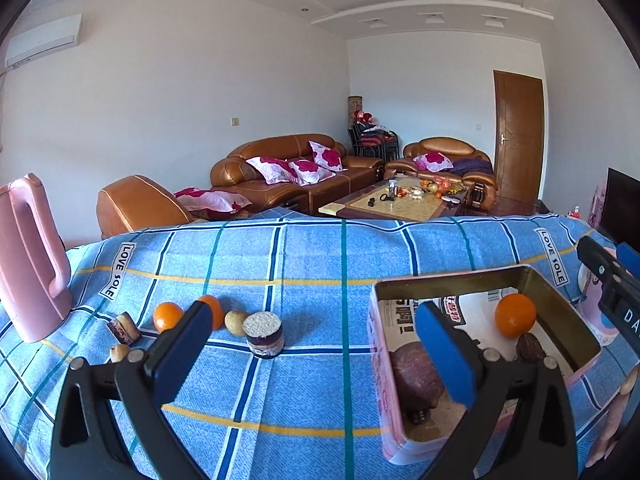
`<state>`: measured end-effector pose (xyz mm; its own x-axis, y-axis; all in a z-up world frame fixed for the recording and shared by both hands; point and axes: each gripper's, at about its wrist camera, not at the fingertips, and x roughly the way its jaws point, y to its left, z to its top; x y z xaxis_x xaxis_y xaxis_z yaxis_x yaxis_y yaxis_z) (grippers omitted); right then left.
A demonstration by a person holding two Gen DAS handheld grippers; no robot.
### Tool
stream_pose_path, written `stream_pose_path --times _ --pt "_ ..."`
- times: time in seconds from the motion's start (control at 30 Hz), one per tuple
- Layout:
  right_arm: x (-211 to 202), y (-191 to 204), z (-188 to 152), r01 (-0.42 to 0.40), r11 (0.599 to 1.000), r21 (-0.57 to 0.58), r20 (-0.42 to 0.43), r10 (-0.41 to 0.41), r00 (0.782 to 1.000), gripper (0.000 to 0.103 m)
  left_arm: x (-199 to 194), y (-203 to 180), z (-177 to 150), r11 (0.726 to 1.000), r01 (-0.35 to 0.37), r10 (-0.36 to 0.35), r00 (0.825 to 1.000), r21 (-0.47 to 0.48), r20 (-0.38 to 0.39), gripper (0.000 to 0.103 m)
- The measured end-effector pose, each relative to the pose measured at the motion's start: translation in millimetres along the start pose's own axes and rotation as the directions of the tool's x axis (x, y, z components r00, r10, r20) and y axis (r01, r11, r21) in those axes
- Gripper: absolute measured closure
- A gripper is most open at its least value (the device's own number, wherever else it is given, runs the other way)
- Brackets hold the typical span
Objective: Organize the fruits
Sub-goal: 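Lift both open tools out of the tray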
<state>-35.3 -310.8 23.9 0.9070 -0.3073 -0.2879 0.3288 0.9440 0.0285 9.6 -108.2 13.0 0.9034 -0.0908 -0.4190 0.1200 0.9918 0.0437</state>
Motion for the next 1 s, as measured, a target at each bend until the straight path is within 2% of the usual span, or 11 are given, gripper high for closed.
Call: stream_pose_path --times 0.2,0.6,1.0 --pt "-13.4 1.2 -5.3 0.024 1.0 0.013 -0.003 -0.024 1.0 0.027 0.0 1.8 -3.4 1.0 0.014 -0.013 0.999 0.014 -0.031 0.0" --pt "-33.2 9.7 -11.5 0.064 0.998 0.03 -0.016 -0.063 0.998 0.027 -7.6 18.6 -7.7 1.0 0.015 -0.015 0.999 -0.002 -0.037 0.0" --pt "-46.4 43.8 -17.9 0.019 0.998 0.056 -0.062 -0.016 0.998 0.027 -9.2 46.6 -12.2 1.0 0.013 -0.013 0.999 0.004 -0.05 0.0"
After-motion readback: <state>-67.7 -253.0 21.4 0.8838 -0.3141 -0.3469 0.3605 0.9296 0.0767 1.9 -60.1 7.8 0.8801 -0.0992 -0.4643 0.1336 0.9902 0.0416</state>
